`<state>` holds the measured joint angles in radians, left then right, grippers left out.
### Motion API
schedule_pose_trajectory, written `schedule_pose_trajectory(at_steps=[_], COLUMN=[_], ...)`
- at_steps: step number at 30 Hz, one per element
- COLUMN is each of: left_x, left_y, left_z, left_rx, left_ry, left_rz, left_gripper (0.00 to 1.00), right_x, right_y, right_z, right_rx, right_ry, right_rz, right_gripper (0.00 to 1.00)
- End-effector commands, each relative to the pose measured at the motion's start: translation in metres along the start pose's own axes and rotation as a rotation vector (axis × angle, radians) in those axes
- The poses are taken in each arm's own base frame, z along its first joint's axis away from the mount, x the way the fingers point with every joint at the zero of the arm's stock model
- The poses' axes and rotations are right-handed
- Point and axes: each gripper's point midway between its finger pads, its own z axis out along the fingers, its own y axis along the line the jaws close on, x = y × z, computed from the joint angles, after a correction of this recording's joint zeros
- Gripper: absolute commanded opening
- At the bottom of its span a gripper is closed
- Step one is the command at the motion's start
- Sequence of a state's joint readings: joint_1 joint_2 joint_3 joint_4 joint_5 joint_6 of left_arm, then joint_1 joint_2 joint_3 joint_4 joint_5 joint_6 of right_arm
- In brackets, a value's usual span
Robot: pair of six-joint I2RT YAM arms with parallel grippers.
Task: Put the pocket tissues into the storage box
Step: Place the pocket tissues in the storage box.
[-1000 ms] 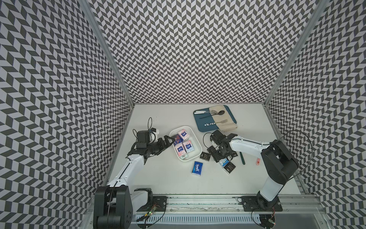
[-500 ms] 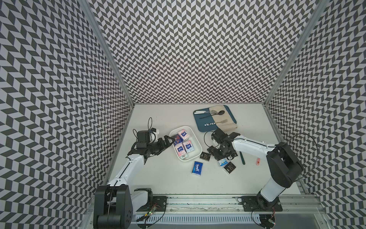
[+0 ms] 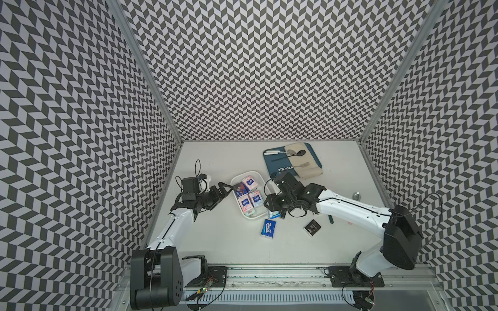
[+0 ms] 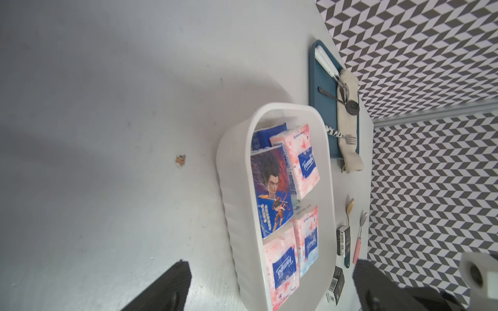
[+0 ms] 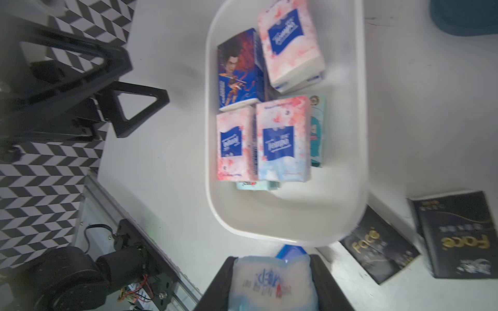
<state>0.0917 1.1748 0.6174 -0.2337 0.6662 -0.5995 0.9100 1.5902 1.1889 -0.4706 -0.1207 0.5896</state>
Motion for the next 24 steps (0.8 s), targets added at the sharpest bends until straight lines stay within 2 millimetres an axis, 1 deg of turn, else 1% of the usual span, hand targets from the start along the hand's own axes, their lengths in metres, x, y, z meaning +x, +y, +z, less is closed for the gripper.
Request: schedule_pose_trajectory(at_steps=[1, 6, 11, 13, 14, 18, 20, 24], left_x=[-0.011, -0.014, -0.013, -0.015, -0.015, -0.018, -0.019, -0.018], left_y=[-0.009, -0.010, -0.008, -0.009, -0.009, -0.011, -0.011, -0.010], left_z=[-0.011, -0.015, -0.014, -0.014, -0.015, -0.017, -0.017, -0.016], left_rx=[0.015, 0.006, 0.005, 0.006, 0.006, 0.011, 0.013, 0.014], left_ry=[-0.055, -0.084, -0.079, -0.079, -0.080, -0.086, -0.089, -0.084], left_rz=[0.034, 0.041, 0.033, 0.036, 0.037, 0.041, 0.041, 0.039], left_gripper=[1.00, 1.00, 1.00, 1.00, 1.00, 1.00, 1.00, 1.00], right_x=[-0.038, -0.043, -0.047, -0.045, -0.040, -0.034, -0.032, -0.035], right_y=[0.030, 0.040, 0.035, 0.034, 0.034, 0.028, 0.029, 0.030], right_z=[0.005, 0.011, 0.025, 0.035, 0.041, 0.055, 0.061, 0.071], right_rx=[-0.057, -0.070, -0.022, -0.009, 0.001, 0.067, 0.060, 0.073], right_ry=[-0.179, -0.274, -0.313, -0.286, -0.247, -0.163, -0.149, -0.138], right_rz=[0.058, 0.041, 0.008, 0.007, 0.007, -0.006, -0.012, -0.016], right_gripper=[0.41, 0.41, 0.42, 0.43, 0.44, 0.47, 0.47, 0.47])
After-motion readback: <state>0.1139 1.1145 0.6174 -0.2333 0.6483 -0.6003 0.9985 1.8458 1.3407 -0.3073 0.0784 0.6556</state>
